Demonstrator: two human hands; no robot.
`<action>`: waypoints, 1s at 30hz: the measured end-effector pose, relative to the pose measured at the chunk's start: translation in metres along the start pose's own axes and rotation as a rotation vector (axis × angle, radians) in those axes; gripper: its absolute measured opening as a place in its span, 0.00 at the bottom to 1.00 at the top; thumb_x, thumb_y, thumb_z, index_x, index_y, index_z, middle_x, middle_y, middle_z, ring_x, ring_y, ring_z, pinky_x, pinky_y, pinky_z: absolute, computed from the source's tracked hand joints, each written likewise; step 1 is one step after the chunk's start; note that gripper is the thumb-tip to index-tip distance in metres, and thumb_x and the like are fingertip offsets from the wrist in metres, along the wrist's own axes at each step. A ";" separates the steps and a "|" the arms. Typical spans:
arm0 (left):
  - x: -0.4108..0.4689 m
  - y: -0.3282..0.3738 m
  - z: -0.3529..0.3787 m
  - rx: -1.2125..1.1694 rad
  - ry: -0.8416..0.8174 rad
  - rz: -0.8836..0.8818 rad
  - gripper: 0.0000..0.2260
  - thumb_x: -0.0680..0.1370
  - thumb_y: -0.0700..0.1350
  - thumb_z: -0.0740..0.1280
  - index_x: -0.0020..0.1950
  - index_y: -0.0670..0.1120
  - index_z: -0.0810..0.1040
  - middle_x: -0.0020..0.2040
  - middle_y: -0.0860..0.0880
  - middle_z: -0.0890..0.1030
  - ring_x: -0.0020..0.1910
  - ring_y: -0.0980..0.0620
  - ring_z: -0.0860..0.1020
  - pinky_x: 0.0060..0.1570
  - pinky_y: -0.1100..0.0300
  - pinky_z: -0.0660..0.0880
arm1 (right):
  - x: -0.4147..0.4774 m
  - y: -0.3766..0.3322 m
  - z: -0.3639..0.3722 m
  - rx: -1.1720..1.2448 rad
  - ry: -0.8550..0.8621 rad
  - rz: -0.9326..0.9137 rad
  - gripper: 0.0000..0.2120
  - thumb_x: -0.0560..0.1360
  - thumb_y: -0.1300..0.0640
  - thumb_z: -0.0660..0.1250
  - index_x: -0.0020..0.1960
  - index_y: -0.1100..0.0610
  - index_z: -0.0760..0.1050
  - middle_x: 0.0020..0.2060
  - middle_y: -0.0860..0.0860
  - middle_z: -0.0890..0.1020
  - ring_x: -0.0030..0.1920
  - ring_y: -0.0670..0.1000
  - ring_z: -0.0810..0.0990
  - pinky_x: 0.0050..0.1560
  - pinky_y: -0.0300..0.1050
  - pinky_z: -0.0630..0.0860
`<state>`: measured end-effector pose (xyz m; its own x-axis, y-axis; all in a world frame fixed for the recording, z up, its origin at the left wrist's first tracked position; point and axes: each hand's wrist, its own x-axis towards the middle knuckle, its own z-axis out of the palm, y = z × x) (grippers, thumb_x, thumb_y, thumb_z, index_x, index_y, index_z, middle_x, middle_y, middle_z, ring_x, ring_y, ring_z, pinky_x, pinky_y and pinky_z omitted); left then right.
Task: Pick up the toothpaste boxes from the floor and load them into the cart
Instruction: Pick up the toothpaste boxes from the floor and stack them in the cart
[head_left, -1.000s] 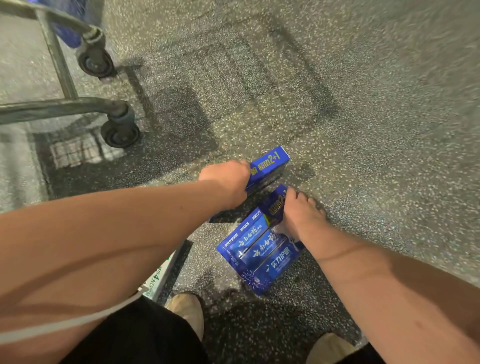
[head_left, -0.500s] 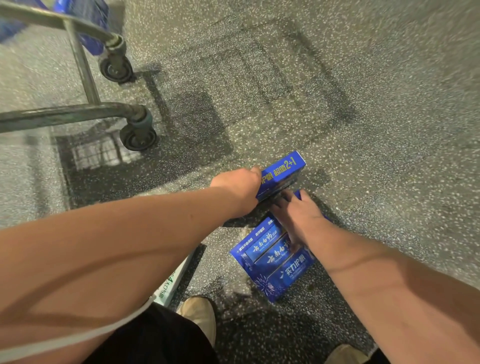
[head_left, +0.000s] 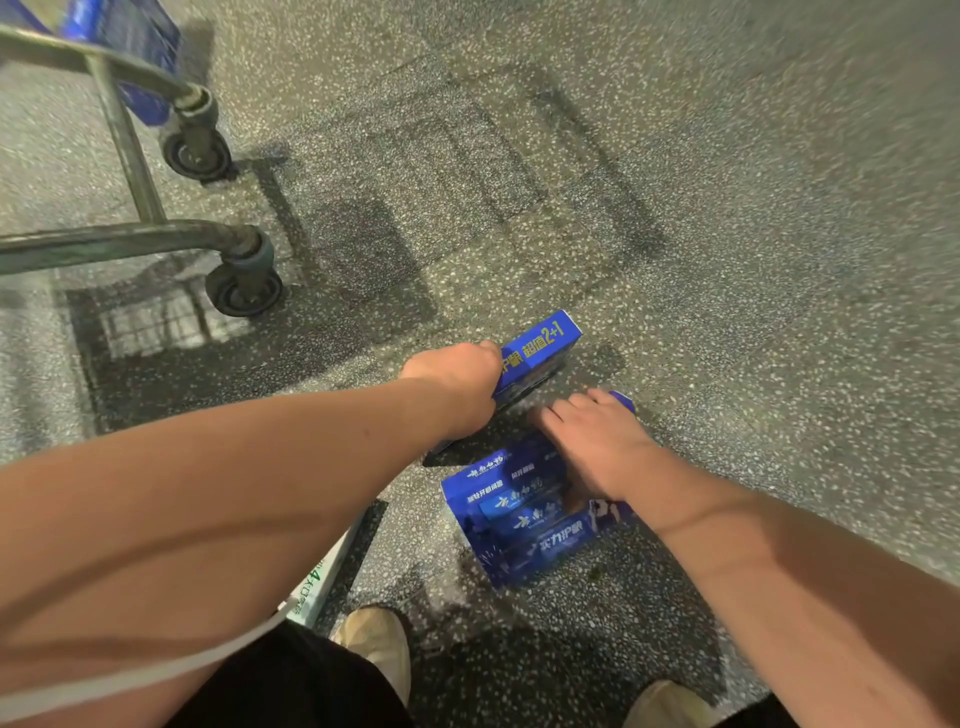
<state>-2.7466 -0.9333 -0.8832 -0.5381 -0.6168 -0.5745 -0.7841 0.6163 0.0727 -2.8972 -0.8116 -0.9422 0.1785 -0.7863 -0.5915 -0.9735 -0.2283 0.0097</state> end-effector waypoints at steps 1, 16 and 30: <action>0.000 0.000 0.000 -0.003 0.000 -0.001 0.15 0.81 0.49 0.65 0.65 0.45 0.68 0.48 0.49 0.75 0.47 0.42 0.78 0.41 0.52 0.71 | -0.005 0.002 -0.003 0.031 0.073 -0.013 0.43 0.66 0.41 0.78 0.72 0.55 0.62 0.63 0.51 0.74 0.65 0.55 0.72 0.70 0.55 0.63; -0.009 0.004 0.010 -0.030 -0.104 0.154 0.19 0.82 0.53 0.65 0.67 0.45 0.66 0.51 0.45 0.77 0.47 0.43 0.75 0.44 0.53 0.70 | -0.019 -0.006 0.004 0.287 0.572 0.056 0.25 0.59 0.66 0.77 0.55 0.57 0.79 0.50 0.52 0.77 0.53 0.58 0.76 0.57 0.55 0.75; -0.023 0.017 0.018 0.099 -0.160 0.157 0.39 0.65 0.64 0.79 0.63 0.47 0.62 0.53 0.49 0.73 0.51 0.44 0.78 0.46 0.49 0.75 | -0.011 -0.008 -0.007 0.017 0.525 0.270 0.49 0.61 0.35 0.76 0.74 0.52 0.63 0.61 0.49 0.76 0.63 0.56 0.68 0.62 0.61 0.60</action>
<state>-2.7417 -0.9000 -0.8834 -0.5890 -0.4287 -0.6850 -0.6562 0.7485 0.0958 -2.8901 -0.8049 -0.9306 -0.0330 -0.9953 -0.0914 -0.9957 0.0249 0.0888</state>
